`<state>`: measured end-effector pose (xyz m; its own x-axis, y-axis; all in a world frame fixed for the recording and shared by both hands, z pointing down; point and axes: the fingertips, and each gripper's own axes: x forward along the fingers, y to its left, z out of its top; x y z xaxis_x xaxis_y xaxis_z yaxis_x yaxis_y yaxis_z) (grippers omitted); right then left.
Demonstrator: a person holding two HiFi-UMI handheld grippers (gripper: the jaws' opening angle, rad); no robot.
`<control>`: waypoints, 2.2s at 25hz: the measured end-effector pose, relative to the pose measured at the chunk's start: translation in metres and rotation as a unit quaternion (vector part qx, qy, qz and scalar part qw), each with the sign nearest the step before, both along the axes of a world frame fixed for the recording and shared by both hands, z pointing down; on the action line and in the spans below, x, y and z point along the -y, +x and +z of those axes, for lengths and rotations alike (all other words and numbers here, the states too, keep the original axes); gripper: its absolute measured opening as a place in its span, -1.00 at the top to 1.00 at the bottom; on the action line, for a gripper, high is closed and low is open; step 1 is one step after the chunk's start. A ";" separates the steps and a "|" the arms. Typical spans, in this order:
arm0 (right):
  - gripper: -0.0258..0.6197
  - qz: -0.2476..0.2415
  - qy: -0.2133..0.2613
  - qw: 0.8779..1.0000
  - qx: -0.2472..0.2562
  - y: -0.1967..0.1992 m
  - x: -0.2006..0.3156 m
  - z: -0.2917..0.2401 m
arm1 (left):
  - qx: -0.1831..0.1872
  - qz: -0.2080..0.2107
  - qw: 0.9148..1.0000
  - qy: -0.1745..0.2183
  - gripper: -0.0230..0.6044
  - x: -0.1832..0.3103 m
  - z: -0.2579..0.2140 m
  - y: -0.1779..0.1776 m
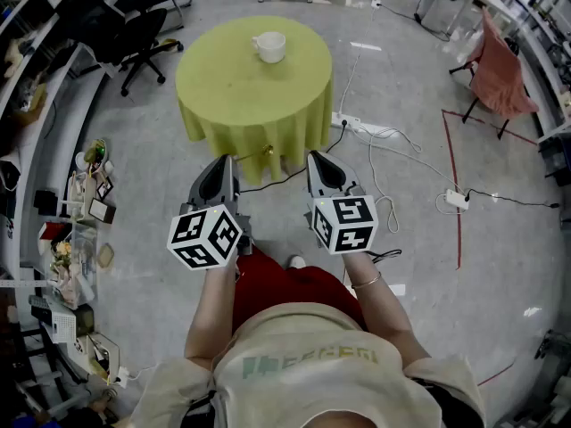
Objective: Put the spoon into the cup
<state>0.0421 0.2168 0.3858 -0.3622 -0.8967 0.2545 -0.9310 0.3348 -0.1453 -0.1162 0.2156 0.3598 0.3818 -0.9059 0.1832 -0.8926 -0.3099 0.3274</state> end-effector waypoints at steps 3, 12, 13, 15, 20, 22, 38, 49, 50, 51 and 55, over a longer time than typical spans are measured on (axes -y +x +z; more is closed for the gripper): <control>0.81 0.001 0.001 1.000 -0.001 0.000 -0.001 -0.001 | 0.003 0.002 1.000 -0.004 0.85 0.000 0.002 0.000; 0.81 -0.001 0.009 1.000 -0.007 0.013 -0.004 0.000 | 0.005 0.002 1.000 -0.004 0.85 0.000 0.007 0.014; 0.81 0.001 0.008 1.000 -0.004 0.015 -0.004 0.001 | 0.005 0.002 1.000 -0.004 0.85 0.001 0.007 0.016; 0.81 0.005 0.006 1.000 0.000 0.020 -0.004 0.002 | 0.005 0.003 1.000 -0.004 0.85 0.000 0.008 0.019; 0.81 0.010 0.006 1.000 0.000 0.026 -0.001 0.001 | 0.007 0.007 1.000 -0.002 0.85 0.002 0.006 0.024; 0.81 0.009 0.006 1.000 -0.001 0.028 -0.001 0.001 | 0.008 0.006 1.000 -0.002 0.85 0.003 0.007 0.027; 0.81 0.024 -0.003 1.000 0.007 0.030 0.039 0.004 | 0.009 0.005 1.000 0.001 0.85 0.048 0.007 0.019; 0.81 0.023 -0.013 1.000 0.004 0.022 0.112 0.010 | 0.006 0.007 1.000 -0.004 0.85 0.126 0.010 0.011; 0.81 0.022 -0.015 1.000 0.004 0.020 0.121 0.011 | 0.006 0.006 1.000 -0.005 0.85 0.134 0.011 0.009; 0.81 0.021 -0.017 1.000 0.004 0.017 0.129 0.012 | 0.005 0.005 1.000 -0.008 0.85 0.142 0.013 0.007; 0.81 0.017 -0.022 1.000 0.004 0.007 0.165 0.014 | 0.003 0.004 1.000 -0.014 0.85 0.178 0.017 -0.002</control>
<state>0.0491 0.0517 0.4001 -0.3335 -0.8968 0.2909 -0.9406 0.2957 -0.1667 -0.1180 0.0380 0.3768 0.3879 -0.8974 0.2100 -0.8920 -0.3082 0.3307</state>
